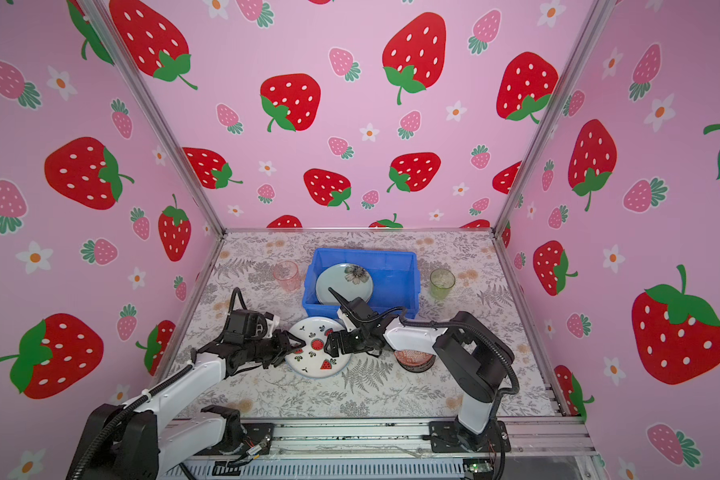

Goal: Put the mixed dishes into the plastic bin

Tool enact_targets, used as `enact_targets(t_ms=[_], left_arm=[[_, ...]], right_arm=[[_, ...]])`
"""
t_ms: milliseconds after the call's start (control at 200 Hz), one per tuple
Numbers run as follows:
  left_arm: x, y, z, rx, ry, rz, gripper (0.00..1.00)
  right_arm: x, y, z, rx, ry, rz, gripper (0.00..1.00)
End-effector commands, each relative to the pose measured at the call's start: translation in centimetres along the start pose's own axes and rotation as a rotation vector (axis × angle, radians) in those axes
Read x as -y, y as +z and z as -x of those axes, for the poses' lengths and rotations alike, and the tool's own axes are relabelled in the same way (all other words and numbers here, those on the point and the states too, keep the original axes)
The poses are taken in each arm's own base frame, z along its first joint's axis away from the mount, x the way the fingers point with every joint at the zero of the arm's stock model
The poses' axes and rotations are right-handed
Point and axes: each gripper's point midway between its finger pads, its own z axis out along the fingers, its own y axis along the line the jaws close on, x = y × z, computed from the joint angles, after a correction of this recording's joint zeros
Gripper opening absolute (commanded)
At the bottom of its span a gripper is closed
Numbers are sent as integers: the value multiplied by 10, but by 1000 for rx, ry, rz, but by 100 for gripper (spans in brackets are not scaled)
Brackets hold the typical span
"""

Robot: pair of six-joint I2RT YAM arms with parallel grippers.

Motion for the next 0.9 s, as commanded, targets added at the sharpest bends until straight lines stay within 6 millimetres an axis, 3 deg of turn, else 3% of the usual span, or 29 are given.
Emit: enact_targets(t_ms=[0, 400, 600, 655, 895], left_arm=[[28, -5, 2, -2, 60, -95, 45], [30, -7, 2, 0, 54, -105, 16], [34, -8, 2, 0, 54, -124, 7], [36, -8, 2, 0, 54, -130, 0], [46, -13, 3, 2, 73, -166, 0]], right_arm=[[-13, 2, 2, -4, -16, 59, 96], [-5, -6, 4, 13, 2, 55, 96], [-3, -10, 5, 24, 5, 56, 96], [-2, -12, 7, 29, 7, 55, 96], [-2, -30, 17, 71, 3, 56, 97]])
